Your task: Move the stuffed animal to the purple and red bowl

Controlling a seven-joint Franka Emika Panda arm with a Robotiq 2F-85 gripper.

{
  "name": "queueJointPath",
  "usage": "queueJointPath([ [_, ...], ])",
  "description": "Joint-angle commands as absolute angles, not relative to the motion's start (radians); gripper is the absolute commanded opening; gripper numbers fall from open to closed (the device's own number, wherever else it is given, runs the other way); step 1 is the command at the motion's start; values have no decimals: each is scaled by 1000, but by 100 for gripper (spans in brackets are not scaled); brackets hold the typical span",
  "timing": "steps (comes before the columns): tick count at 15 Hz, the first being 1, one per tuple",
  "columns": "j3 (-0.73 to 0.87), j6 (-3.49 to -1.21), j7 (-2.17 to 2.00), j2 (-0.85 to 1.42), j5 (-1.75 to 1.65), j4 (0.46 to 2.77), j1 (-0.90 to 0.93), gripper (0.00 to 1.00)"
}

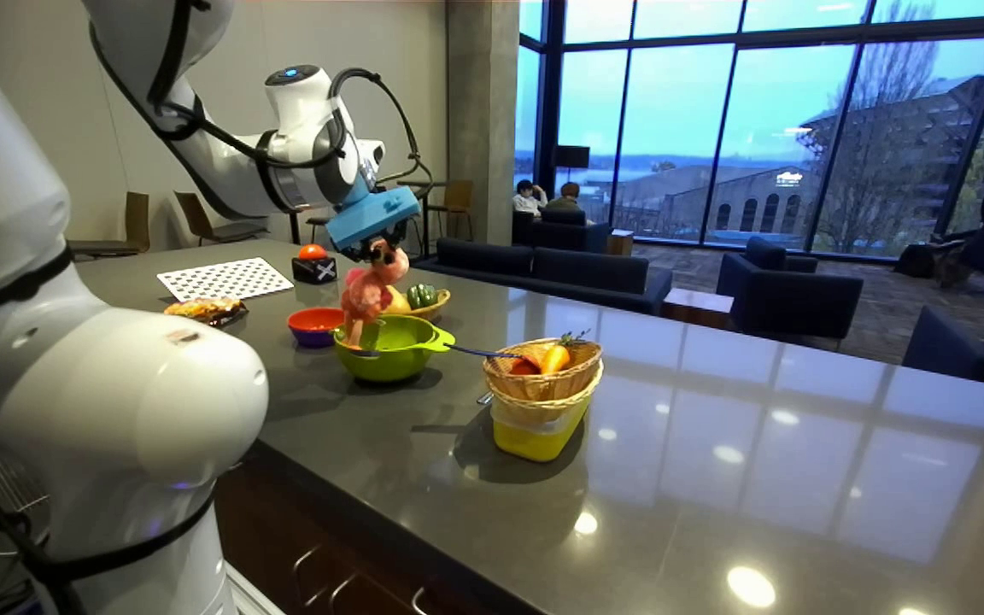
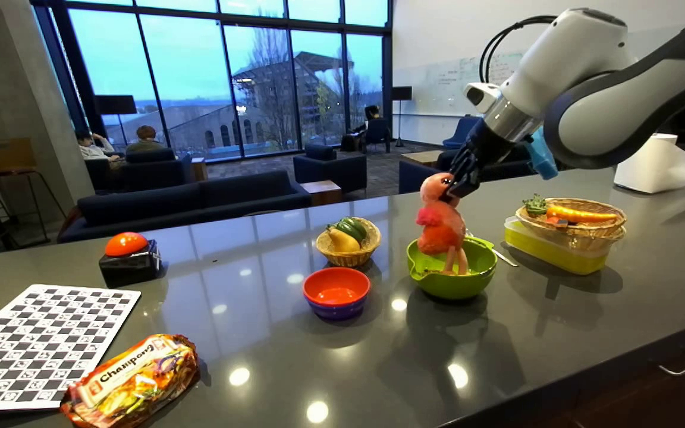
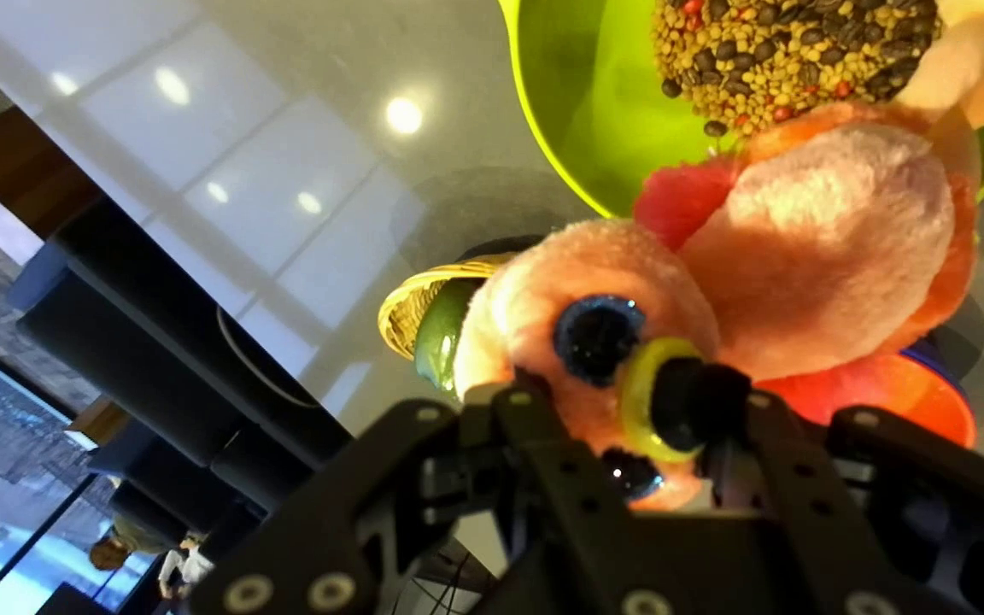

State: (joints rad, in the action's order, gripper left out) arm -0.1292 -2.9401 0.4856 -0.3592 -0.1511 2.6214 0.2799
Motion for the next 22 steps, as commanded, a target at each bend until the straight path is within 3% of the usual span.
queueJointPath([
  [1,-145,-2925,434,-432,-201,2621,276,13],
  [10,-175,-2933,397,-477,-241,2590,283,13],
  [22,-224,-2907,425,-278,-257,2408,310,13],
])
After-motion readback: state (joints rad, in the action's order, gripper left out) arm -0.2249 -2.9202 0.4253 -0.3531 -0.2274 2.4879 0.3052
